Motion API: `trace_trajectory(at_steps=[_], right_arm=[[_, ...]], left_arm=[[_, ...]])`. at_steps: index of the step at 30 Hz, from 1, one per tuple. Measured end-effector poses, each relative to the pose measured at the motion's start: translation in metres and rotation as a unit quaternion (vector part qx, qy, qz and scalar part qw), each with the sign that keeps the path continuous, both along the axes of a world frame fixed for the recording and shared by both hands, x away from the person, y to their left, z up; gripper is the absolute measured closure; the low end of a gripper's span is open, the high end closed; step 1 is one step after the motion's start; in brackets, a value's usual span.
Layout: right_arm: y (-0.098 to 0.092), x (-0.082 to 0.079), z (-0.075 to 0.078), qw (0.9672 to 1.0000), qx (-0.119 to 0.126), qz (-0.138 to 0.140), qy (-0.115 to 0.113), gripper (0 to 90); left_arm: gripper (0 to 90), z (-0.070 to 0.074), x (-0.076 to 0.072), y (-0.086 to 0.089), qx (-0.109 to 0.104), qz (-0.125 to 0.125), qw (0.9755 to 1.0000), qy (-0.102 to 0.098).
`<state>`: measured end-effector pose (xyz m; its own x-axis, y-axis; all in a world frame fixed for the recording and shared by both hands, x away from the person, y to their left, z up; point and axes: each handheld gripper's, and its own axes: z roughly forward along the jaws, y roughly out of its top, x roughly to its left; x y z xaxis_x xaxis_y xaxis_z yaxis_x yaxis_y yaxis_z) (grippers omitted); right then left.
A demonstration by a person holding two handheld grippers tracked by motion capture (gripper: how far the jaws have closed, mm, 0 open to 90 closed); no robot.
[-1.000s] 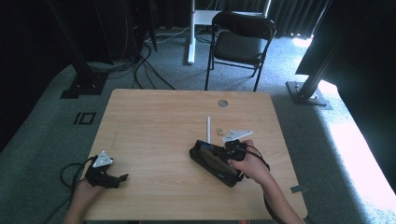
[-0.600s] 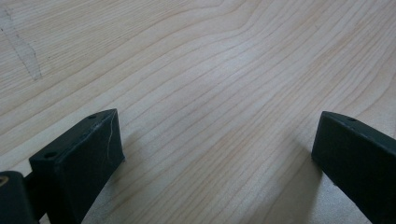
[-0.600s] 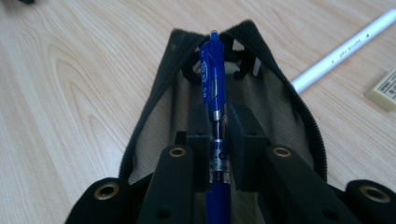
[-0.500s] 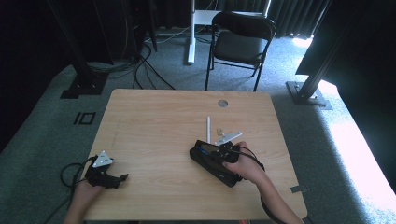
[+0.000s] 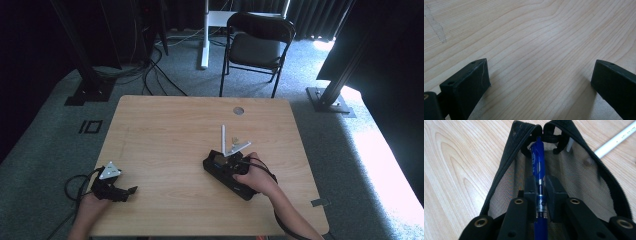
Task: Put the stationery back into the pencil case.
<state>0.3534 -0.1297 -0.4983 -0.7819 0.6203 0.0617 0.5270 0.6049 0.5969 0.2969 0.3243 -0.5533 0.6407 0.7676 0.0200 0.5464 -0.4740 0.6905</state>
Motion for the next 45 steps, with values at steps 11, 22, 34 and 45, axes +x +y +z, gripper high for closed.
trace_trajectory(at_steps=[11, 22, 34, 45], right_arm=[[-0.003, 0.0, 0.006, 0.9999, 0.01, -0.003, 0.002, 75.8], [-0.031, -0.005, 0.045, 0.9954, 0.088, -0.024, -0.028, 75.7], [-0.054, 0.019, 0.055, 0.9864, 0.114, -0.094, -0.073, 74.2], [-0.054, 0.06, 0.032, 0.9831, 0.086, -0.146, -0.068, 72.0]], left_arm=[[2.2, 0.0, 0.0, 0.0, 0.0, 0.0, 1.0, 0.0], [2.2, 0.0, 0.0, 0.0, 0.0, 0.0, 1.0, 0.0], [2.2, 0.0, 0.0, 0.0, 0.0, 0.0, 1.0, 0.0], [2.2, 0.0, 0.0, 0.0, 0.0, 0.0, 1.0, 0.0]])
